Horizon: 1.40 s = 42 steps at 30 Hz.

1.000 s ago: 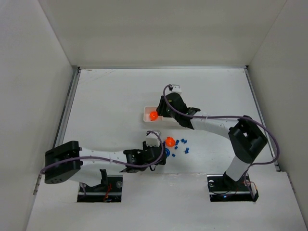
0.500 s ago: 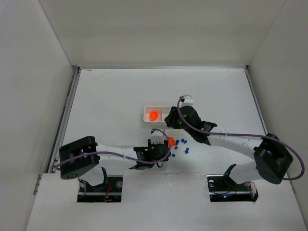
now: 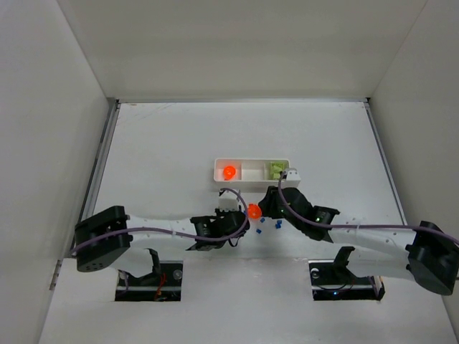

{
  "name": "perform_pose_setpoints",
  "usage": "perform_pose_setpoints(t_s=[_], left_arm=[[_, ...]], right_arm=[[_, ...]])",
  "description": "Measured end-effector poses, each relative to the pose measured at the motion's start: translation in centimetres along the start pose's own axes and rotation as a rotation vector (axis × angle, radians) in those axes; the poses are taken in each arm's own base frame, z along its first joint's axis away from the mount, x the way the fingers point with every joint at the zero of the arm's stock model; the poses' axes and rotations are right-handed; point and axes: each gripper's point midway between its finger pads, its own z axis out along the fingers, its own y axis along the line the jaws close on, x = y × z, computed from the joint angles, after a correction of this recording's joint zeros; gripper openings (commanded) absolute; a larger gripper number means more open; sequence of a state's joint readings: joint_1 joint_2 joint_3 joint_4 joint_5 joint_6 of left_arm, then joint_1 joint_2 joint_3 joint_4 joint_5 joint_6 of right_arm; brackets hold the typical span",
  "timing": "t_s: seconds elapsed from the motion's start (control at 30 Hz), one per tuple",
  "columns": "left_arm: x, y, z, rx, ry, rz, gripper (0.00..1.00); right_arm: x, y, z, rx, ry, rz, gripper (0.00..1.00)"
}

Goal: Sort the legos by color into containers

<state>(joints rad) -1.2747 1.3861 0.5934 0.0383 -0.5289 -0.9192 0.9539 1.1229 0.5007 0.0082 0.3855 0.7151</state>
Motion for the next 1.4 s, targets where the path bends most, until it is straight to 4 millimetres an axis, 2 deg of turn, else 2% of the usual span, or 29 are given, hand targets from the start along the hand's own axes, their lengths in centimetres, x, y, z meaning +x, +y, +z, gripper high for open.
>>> perform_pose_setpoints(t_s=[0.17, 0.37, 0.53, 0.63, 0.83, 0.93, 1.0, 1.23, 1.4], left_arm=[[-4.3, -0.4, -1.9, 0.054, -0.072, -0.071, 0.12], [-10.4, -0.1, -1.4, 0.047, -0.144, -0.138, 0.13], [-15.8, -1.3, 0.7, 0.047, -0.215, -0.152, 0.15], [-17.5, -1.7, 3.2, 0.029, -0.220, -0.133, 0.15], [-17.6, -1.2, 8.7, -0.031, -0.160, -0.082, 0.15], [-17.2, -1.0, 10.3, -0.044, -0.133, -0.064, 0.16], [-17.0, -1.2, 11.0, -0.043, -0.121, -0.056, 0.18], [-17.1, -1.8, 11.7, -0.027, -0.110, -0.045, 0.38], [-17.3, -1.9, 11.5, -0.022, -0.114, -0.036, 0.40]], right_arm=[[0.8, 0.6, -1.3, -0.014, 0.012, -0.009, 0.37], [3.4, 1.2, -2.2, -0.026, 0.081, -0.066, 0.38], [4.6, 1.4, -2.6, -0.043, 0.123, -0.087, 0.42], [5.2, 1.1, -2.4, -0.030, 0.147, -0.100, 0.43], [7.4, 0.6, -2.3, -0.014, 0.220, -0.147, 0.40], [8.1, 0.5, -2.2, -0.009, 0.242, -0.161, 0.39], [8.5, 0.3, -2.2, -0.003, 0.255, -0.168, 0.39], [9.3, 0.6, -1.5, 0.011, 0.294, -0.186, 0.37], [9.6, 0.9, -1.1, 0.019, 0.307, -0.201, 0.33]])
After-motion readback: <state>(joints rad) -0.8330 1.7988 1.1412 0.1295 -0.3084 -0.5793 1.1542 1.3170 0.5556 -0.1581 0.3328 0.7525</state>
